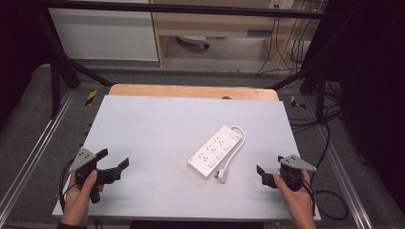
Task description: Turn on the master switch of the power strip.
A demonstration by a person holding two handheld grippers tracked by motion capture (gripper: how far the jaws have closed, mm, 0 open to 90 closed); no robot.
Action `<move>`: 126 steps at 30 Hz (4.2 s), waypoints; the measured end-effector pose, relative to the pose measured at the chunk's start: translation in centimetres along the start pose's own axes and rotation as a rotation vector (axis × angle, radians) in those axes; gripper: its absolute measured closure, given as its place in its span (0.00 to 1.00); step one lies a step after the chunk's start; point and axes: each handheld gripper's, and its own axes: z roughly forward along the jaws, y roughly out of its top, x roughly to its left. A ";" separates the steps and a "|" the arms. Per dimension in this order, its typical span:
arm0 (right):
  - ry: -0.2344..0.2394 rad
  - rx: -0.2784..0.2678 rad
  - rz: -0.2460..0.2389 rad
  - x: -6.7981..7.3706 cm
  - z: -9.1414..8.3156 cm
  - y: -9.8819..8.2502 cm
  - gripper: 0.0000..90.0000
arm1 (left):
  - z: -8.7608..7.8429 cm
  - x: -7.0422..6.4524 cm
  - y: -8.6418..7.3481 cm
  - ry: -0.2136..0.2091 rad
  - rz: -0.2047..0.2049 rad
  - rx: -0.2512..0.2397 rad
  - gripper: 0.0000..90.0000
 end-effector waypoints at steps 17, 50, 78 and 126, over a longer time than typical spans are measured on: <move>0.025 -0.072 -0.015 0.6 -0.5 1.5 0.09 | 0.6 -0.2 -0.1 -0.019 0.012 0.023 0.07; 0.073 -0.233 -0.062 2.0 1.9 10.1 0.05 | 0.7 -0.5 -0.1 -0.034 0.038 0.037 0.06; 0.043 -0.234 -0.050 1.5 4.2 12.6 0.75 | 0.7 -0.5 -0.2 -0.023 0.041 0.050 0.06; 0.100 -0.081 -0.022 1.8 9.1 13.1 1.00 | 0.8 -0.8 -0.2 -0.032 0.058 0.054 0.07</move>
